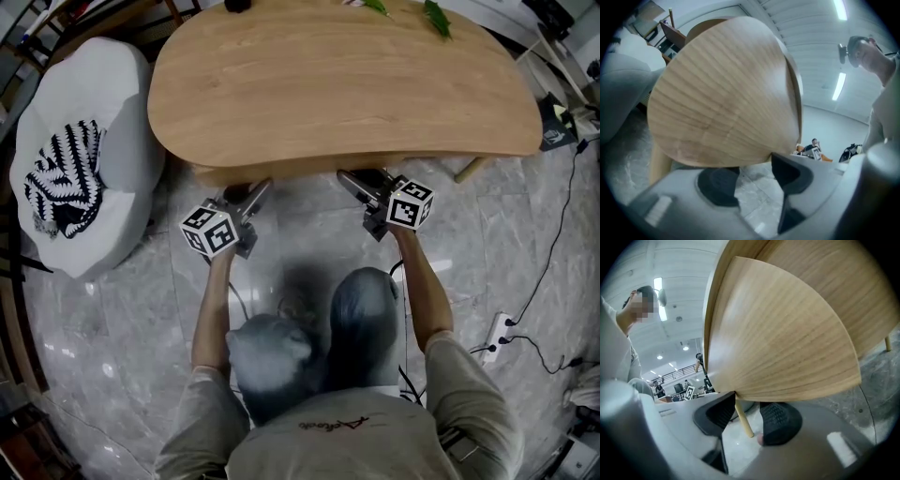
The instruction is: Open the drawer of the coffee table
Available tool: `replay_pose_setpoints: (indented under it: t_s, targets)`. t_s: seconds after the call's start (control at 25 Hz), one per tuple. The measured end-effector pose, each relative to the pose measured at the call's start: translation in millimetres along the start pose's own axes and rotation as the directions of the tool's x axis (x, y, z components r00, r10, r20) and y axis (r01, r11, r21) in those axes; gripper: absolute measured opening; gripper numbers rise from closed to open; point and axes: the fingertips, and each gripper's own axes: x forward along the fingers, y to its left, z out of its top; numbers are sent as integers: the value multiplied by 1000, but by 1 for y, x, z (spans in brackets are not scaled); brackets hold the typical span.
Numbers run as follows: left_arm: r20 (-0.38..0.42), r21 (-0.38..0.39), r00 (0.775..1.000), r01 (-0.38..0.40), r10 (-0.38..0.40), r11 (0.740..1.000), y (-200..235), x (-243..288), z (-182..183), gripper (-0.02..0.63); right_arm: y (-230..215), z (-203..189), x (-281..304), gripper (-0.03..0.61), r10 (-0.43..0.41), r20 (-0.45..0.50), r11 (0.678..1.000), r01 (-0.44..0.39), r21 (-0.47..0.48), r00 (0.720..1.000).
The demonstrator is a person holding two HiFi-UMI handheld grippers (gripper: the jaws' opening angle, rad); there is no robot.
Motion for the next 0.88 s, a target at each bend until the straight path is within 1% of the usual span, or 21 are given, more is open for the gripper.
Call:
replay_pose_setpoints:
  t_s: [0.2,0.48,0.88]
  targets:
    - [-27,1,1000,-3,3,1000,-17,-13,-12,209,18,-12,-14,166,-6,-13,1000,6,-13,1000]
    - [-35,8,999,-10,10,1000,-47,-36,-32,209,47,-33,-40,156,0,-29,999,-1,-42,1000]
    - [-68,7,998,-11,12,1000,-90,-63,-59,202,80,-56,-74,156,15,-38,999,-16,-33,999]
